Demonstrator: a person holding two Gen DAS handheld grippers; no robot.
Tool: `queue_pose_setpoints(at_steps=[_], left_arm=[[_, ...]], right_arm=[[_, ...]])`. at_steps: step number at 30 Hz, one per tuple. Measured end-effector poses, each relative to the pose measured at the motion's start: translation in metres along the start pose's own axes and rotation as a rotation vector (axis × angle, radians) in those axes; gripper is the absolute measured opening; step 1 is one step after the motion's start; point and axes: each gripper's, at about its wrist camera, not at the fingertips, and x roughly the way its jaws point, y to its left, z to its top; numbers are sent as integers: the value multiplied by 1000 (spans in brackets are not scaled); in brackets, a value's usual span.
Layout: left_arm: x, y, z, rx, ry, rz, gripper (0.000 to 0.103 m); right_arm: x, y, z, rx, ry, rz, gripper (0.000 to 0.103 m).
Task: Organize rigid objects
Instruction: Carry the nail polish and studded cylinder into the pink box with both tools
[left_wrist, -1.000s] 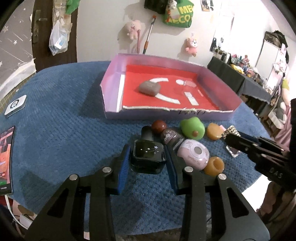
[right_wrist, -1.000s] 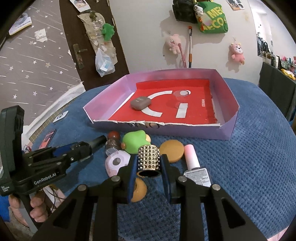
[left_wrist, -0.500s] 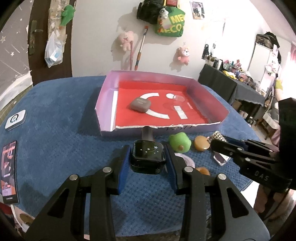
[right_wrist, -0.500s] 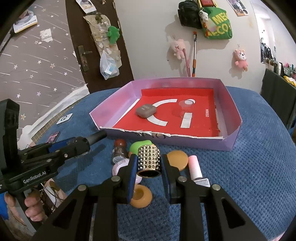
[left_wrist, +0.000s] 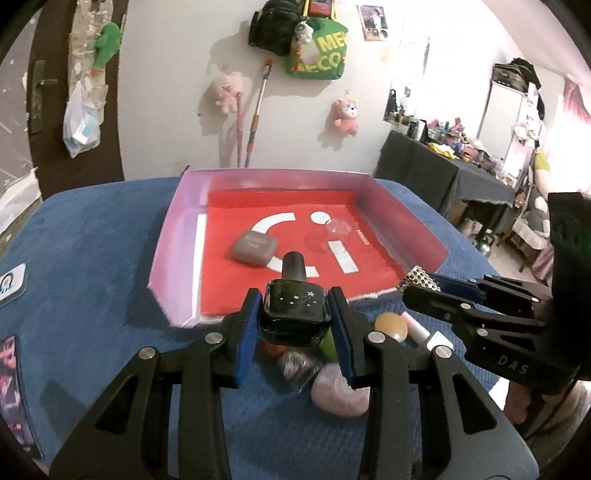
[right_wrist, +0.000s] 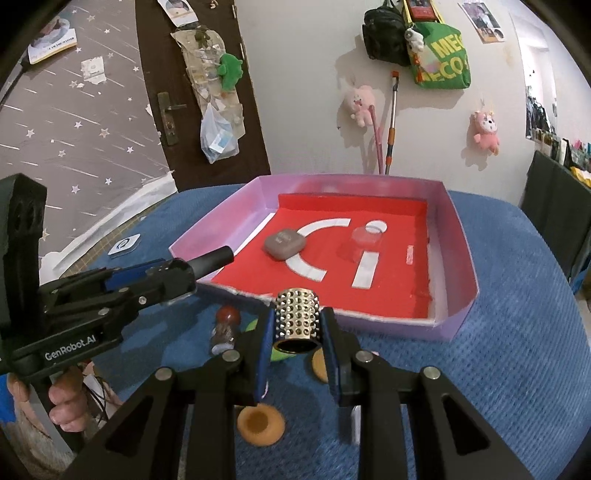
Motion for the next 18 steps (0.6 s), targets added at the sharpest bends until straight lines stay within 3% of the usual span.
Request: queue_pose_setpoints(at_steps=[9,18], left_arm=[[38,-1,22,46,53,-29,34],[83,9,27,29,160,-52,34]], right_arm=[[31,-20,29,-31,51,-30,27],[75,-44,42,7,150,-22,27]])
